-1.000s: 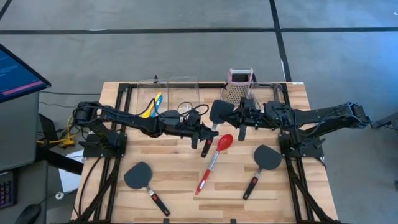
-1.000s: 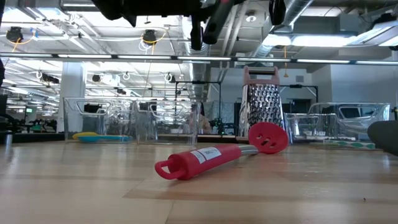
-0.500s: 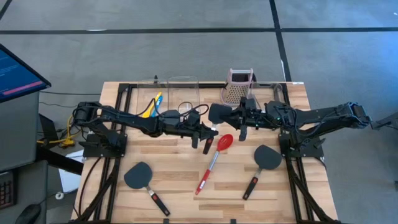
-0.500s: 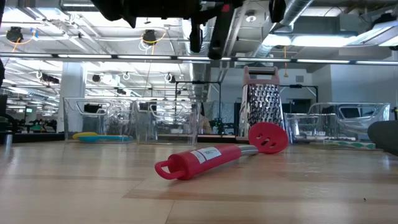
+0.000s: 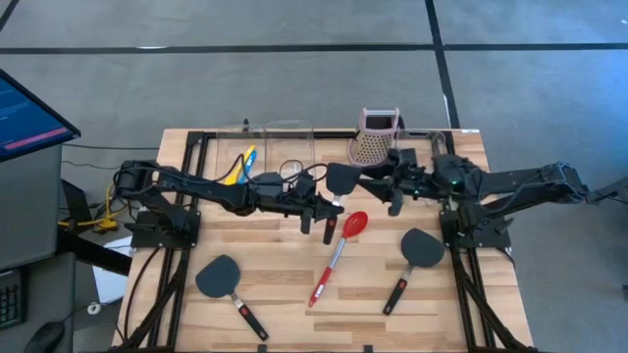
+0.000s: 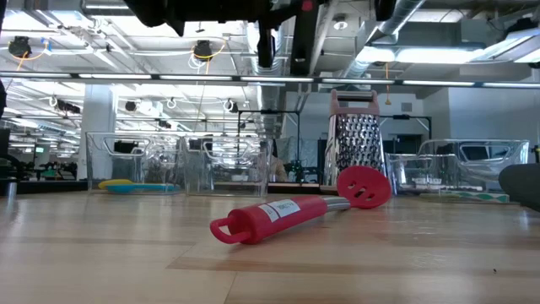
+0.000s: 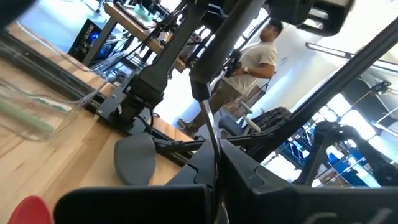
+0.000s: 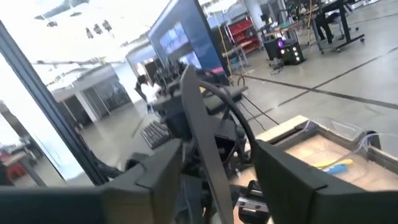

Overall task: Pick & Place Kitchen Items
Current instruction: Put the black spatula into the middle transparent bin

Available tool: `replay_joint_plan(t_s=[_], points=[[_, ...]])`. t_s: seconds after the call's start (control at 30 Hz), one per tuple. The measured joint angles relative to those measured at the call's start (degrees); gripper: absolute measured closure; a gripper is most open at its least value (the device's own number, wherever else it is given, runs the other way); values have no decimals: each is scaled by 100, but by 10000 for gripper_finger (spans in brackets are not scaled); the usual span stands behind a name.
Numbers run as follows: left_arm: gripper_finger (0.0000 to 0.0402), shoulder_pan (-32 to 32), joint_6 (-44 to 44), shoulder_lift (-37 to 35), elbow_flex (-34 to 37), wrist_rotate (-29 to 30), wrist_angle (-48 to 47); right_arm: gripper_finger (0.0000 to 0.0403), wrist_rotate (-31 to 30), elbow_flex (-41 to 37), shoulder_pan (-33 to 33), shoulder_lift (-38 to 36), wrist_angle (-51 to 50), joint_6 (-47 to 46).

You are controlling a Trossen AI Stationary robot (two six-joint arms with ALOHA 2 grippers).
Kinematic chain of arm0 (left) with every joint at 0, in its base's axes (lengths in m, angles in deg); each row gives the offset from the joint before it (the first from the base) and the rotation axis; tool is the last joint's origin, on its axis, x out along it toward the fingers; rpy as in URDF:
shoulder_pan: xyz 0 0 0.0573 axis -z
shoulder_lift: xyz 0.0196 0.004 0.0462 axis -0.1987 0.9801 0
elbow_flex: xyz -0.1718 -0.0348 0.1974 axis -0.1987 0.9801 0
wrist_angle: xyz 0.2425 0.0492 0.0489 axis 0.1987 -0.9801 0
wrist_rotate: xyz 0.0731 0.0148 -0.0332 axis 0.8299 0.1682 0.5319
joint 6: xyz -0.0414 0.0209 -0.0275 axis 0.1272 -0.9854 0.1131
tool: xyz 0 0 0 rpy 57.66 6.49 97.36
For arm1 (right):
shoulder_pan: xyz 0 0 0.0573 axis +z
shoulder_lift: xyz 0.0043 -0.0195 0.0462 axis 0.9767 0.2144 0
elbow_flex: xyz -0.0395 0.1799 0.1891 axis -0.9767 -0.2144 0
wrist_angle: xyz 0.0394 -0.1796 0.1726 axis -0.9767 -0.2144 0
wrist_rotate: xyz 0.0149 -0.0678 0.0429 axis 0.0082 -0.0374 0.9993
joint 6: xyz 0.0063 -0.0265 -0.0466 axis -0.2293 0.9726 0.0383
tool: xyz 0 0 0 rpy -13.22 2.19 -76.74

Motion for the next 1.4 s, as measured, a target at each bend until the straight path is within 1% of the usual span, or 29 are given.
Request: replay_joint_plan(t_s=[0.13,0.23,0.3,0.37,0.5,0.73,0.83,1.07,1.2,1.3,1.4], points=[[401,-55,-22,-163,28,-23,-11,169,5,0,0,-456,-168,-38],[401,-191,-28,-427,76,-217,-19,151,126,0,47,-861,-333,-128],[401,-328,-29,-638,131,-374,-62,149,127,1,137,-1103,-339,-141],[401,-499,-32,-910,160,-465,-479,149,129,0,258,-1324,-343,-141],[401,-927,-74,-1364,168,-463,-1249,152,124,0,476,-1641,-353,-92],[401,-1886,-366,-1791,166,-424,-1771,166,118,0,742,-1751,-393,149],[401,-2300,-452,-1803,166,-424,-2052,173,116,0,800,-1709,-497,163],[401,-3124,-508,-1655,168,-428,-3072,187,113,0,873,-1593,-762,166],[401,-3503,-514,-1476,166,-609,-3148,194,109,-2,870,-1557,-917,178],[401,-3698,-515,-1313,166,-630,-3190,199,109,0,863,-1543,-1081,178],[401,-3880,-492,-1124,165,-912,-3267,203,109,-2,863,-1516,-1195,178]])
